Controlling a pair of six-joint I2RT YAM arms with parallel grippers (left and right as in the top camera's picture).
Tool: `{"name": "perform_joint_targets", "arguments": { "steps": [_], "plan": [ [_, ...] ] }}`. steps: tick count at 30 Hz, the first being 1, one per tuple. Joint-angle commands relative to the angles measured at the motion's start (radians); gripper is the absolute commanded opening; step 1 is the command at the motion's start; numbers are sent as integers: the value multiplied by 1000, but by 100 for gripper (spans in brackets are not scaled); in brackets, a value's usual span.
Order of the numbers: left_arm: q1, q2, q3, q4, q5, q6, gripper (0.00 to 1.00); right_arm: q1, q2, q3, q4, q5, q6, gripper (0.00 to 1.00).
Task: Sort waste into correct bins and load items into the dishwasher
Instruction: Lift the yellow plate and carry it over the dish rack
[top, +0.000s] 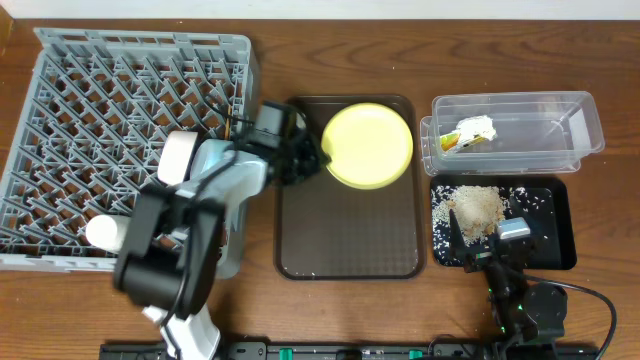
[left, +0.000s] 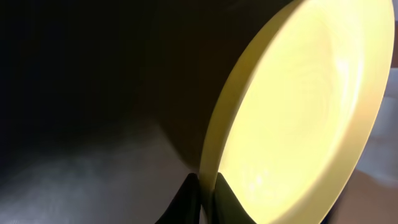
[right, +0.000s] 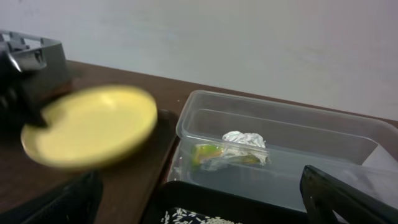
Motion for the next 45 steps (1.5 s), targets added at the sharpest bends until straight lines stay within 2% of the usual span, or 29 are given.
{"name": "perform_joint_targets", "arguments": {
  "steps": [1, 5, 8, 15, 19, 23, 27, 31, 33, 40, 45],
  "plan": [
    [77, -163, 5, 6, 177, 85, 8, -6, -5, -2, -2, 3, 1, 99],
    [199, -310, 5, -29, 260, 126, 8, -6, -5, -2, -2, 3, 1, 99],
    [316, -424, 5, -135, 229, 235, 8, -6, -5, -2, -2, 3, 1, 99],
    [653, -613, 5, -453, -25, 426, 8, -6, -5, -2, -2, 3, 1, 99],
    [834, -667, 5, -537, -186, 519, 8, -6, -5, -2, -2, 3, 1, 99],
    [929, -676, 5, -566, -438, 589, 8, -6, -5, -2, -2, 3, 1, 99],
    [932, -673, 5, -516, -570, 594, 8, -6, -5, -2, -2, 3, 1, 99],
    [899, -673, 5, -447, -698, 745, 8, -6, -5, -2, -2, 3, 1, 99],
    [885, -673, 5, -428, -752, 772, 8, -6, -5, -2, -2, 3, 1, 99],
    [840, -640, 5, -396, -770, 907, 8, -6, -5, -2, -2, 3, 1, 99],
    [791, -587, 5, -398, -846, 927, 8, -6, -5, -2, -2, 3, 1, 99]
  ]
}}
